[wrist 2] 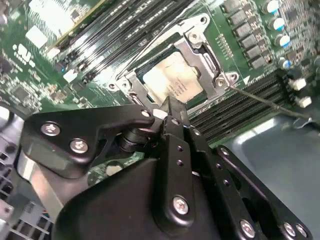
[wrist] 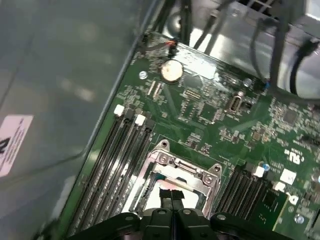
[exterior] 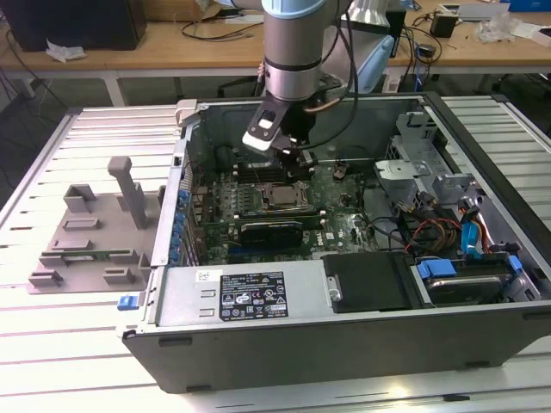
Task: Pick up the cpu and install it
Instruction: 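Close the cpu cover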
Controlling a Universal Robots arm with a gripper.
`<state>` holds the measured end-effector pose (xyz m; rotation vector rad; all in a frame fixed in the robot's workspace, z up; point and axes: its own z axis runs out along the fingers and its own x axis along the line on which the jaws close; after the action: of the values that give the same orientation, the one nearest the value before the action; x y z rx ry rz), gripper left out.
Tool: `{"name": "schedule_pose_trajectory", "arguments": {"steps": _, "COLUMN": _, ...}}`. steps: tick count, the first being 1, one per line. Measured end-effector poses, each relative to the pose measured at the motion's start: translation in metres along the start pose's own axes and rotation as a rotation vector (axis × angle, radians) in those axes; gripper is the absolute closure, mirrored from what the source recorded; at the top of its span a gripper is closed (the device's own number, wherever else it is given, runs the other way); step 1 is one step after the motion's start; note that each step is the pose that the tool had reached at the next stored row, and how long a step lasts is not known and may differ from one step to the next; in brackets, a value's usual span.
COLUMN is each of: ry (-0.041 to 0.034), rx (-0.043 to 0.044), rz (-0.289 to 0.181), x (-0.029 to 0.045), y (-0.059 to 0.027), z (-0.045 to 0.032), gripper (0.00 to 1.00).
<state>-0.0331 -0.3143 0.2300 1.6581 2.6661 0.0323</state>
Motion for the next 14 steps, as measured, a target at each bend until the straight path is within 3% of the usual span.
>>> {"name": "schedule_pose_trajectory", "arguments": {"steps": 4, "ry": -0.0008, "rx": 0.0030, "rz": -0.144, "x": 0.0000, "y": 0.0000, "z": 0.0000, "gripper": 0.89}}
{"name": "schedule_pose_trajectory", "arguments": {"steps": 9, "ry": -0.0024, "rx": 0.0060, "rz": -0.260, "x": 0.0000, "y": 0.0000, "z": 0.0000, "gripper": 0.89}}
{"name": "schedule_pose_trajectory", "arguments": {"steps": 14, "ry": -0.0059, "rx": 0.0111, "rz": -0.427, "x": 0.0000, "y": 0.0000, "z": 0.0000, "gripper": 0.89}}
